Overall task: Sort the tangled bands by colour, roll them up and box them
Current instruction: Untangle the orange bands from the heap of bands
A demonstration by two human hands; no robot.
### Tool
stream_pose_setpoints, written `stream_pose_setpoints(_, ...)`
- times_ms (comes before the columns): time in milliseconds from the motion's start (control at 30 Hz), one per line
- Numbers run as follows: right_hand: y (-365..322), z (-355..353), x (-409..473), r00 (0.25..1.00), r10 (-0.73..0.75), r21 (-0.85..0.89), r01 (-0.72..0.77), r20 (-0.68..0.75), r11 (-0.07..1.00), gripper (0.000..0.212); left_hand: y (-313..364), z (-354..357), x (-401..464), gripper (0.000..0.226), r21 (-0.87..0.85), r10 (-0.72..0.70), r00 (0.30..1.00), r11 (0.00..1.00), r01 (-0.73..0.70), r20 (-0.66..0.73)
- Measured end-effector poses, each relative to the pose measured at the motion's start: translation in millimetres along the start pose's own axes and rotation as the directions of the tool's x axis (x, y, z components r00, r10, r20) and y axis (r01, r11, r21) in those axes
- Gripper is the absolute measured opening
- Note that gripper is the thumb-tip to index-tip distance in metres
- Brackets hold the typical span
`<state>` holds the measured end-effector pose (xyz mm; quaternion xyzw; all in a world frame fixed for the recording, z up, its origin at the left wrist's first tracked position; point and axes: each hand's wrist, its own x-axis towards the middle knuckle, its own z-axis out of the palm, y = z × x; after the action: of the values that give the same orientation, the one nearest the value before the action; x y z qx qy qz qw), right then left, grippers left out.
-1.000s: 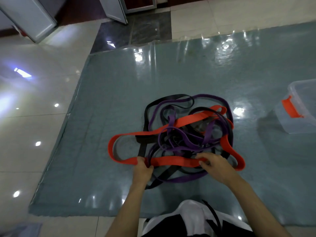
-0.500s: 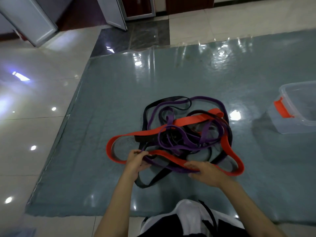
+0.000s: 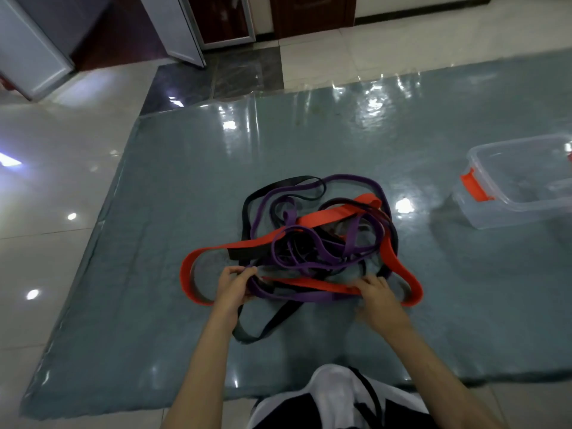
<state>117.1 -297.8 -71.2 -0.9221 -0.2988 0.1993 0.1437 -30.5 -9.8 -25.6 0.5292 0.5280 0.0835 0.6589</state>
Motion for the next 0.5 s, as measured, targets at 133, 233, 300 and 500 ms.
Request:
stream_pose_setpoints(133, 27.0, -7.2, -10.4, 0.946, 0.251, -0.034, -0.263, -0.206, 0.964, 0.03, 1.4, 2.7, 1.5, 0.022, 0.009, 0.014, 1.0, 1.0, -0.014, 0.004)
stream_pose_setpoints(233, 45.0, -15.2, -22.0, 0.895, 0.326, 0.14, -0.296, -0.304, 0.945, 0.013, -1.1, 0.7, 1.6, 0.022, 0.039, -0.003, 1.0, 0.999, 0.002, 0.009)
stream_pose_setpoints(300, 43.0, -22.7, -26.7, 0.873, 0.366, 0.27, -0.286, -0.321, 0.919, 0.011, -2.7, -0.4, 2.2, 0.022, 0.053, -0.03, 1.0, 0.998, 0.03, -0.002)
stream_pose_setpoints(500, -11.8, -40.1, -3.7, 0.794, 0.294, 0.587, 0.096, -0.532, 0.804, 0.012, 2.4, 3.5, -16.1, 0.035, 0.243, -0.19, 0.966, 0.959, 0.145, 0.173)
